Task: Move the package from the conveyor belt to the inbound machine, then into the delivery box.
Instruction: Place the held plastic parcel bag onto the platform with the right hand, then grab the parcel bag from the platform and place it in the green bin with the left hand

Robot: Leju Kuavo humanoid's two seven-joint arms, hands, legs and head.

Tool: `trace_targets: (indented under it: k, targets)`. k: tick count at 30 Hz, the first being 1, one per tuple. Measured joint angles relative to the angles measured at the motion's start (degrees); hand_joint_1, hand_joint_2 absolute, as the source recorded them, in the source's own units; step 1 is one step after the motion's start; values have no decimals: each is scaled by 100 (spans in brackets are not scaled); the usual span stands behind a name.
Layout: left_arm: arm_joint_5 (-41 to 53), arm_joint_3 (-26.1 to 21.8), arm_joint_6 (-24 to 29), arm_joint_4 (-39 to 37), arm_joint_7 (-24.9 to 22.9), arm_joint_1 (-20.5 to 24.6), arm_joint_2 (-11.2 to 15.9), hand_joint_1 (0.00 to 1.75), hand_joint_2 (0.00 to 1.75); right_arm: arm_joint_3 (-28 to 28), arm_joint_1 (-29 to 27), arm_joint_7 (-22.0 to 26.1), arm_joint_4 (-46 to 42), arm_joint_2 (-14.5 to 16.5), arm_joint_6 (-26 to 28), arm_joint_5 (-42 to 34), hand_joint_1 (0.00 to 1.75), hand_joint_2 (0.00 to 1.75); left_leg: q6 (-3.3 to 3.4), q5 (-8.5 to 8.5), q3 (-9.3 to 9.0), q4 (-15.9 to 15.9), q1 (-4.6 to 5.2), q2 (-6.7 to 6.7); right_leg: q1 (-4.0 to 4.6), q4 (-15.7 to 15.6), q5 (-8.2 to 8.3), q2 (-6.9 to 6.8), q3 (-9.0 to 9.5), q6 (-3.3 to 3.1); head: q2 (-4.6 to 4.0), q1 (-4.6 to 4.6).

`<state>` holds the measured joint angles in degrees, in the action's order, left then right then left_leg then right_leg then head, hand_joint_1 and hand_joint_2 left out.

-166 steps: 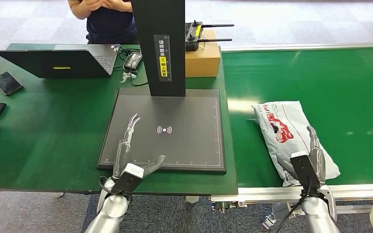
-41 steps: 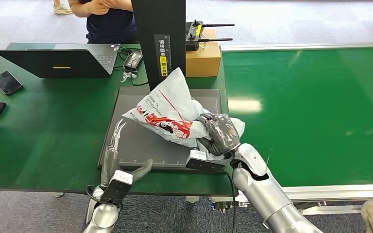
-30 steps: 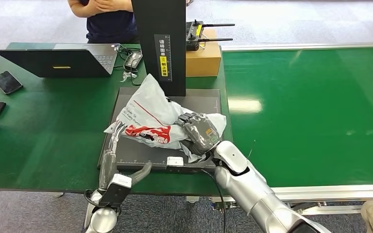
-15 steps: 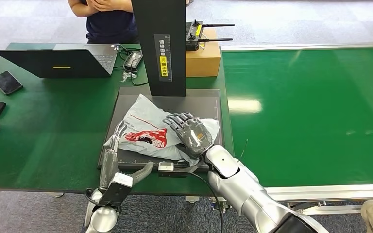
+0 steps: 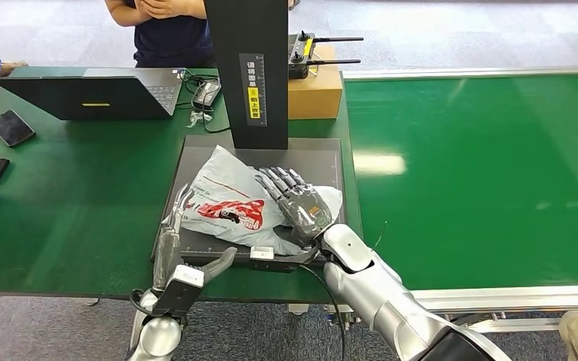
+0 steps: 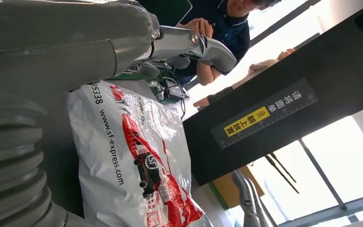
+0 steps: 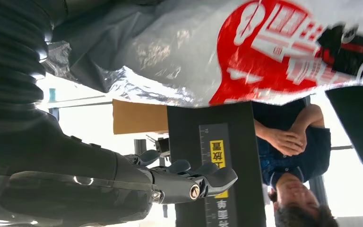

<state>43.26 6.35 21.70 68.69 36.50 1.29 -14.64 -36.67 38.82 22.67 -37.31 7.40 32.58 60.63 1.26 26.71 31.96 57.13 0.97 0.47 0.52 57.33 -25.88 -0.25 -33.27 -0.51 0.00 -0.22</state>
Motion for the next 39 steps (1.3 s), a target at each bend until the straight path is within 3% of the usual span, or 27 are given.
trace_targets:
  k: [4, 11, 19, 30, 39]
  targets:
    - [-8, -3, 31, -16, 1, 6, 0, 0, 175, 153, -83, 282, -180, -14, -190, -545, 0, 175, 0, 0, 1, 0, 0, 1, 0, 0, 0, 1, -2, 0, 0, 0]
    - [-52, -3, 87, -21, -5, 1, 2, 0, 175, 669, -528, 903, -1111, -153, -1028, -2200, 0, 175, 0, 0, 2, 0, 0, 0, 0, -1, 0, 0, -3, 0, 0, -1]
    - [-53, 1, 128, -21, -55, -35, 2, 0, 175, 1380, -1165, 1055, -2499, -338, -1849, -3394, 0, 175, 0, 1, 2, 0, 0, 0, 0, -1, 0, 0, -2, 0, 0, 0]
    - [82, 26, 62, -19, -152, -44, 2, 0, 175, 2324, -2156, 1255, -3642, -387, -3047, -4003, 0, 175, 0, 2, 3, 0, 0, -1, 0, -2, -1, -1, -2, 0, 0, 0]
    - [179, 68, 57, -19, -226, -4, 2, 0, 175, 2848, -2931, 1402, -4562, -295, -3361, -4295, 0, 175, 0, 3, 2, -1, 0, 0, 0, -2, -1, 1, -2, 0, 0, 1]
